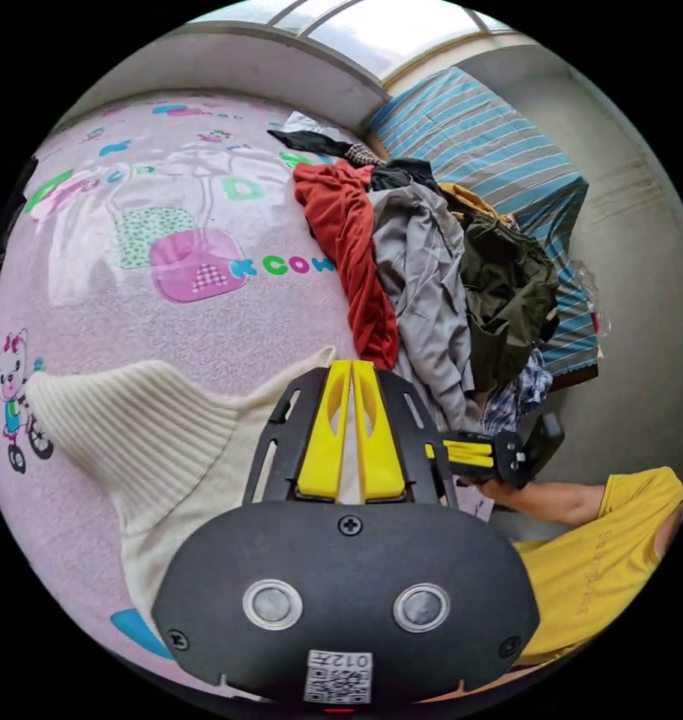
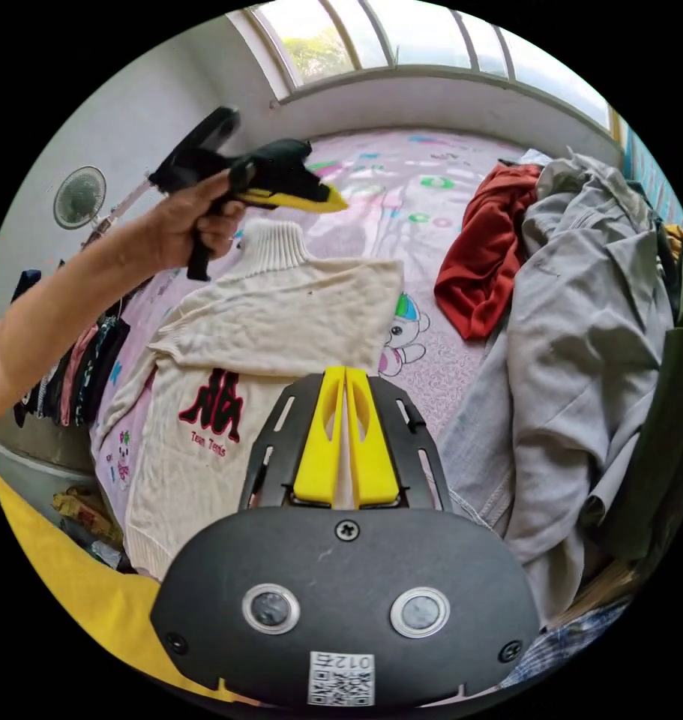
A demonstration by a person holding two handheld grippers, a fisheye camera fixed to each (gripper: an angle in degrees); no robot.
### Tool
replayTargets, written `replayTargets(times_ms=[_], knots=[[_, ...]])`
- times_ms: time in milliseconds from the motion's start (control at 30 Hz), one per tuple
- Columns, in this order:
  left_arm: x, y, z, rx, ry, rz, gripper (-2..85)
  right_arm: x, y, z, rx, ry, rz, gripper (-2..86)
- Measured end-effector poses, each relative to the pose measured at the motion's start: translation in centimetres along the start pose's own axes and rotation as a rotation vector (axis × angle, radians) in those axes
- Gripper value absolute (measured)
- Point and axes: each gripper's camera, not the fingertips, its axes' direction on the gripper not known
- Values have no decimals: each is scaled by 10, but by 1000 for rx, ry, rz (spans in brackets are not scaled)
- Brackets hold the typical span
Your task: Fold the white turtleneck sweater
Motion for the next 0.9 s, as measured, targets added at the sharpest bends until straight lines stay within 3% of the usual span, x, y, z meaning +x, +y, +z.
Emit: replayTargets(times_ms=[133, 367, 600, 900], knots=[[-21, 58, -16, -130, -123, -12, 3, -32, -4, 18, -41, -62, -60, 0], [-63, 73, -5, -163, -189, -112, 2, -70, -4, 74, -151, -15, -106, 0], [-95, 65, -31, -148, -83, -194, 0, -75, 7, 80, -143, -30, -129, 0], [-105, 138, -174, -64, -138, -219, 2, -126, -15, 72, -110, -136, -198, 0]])
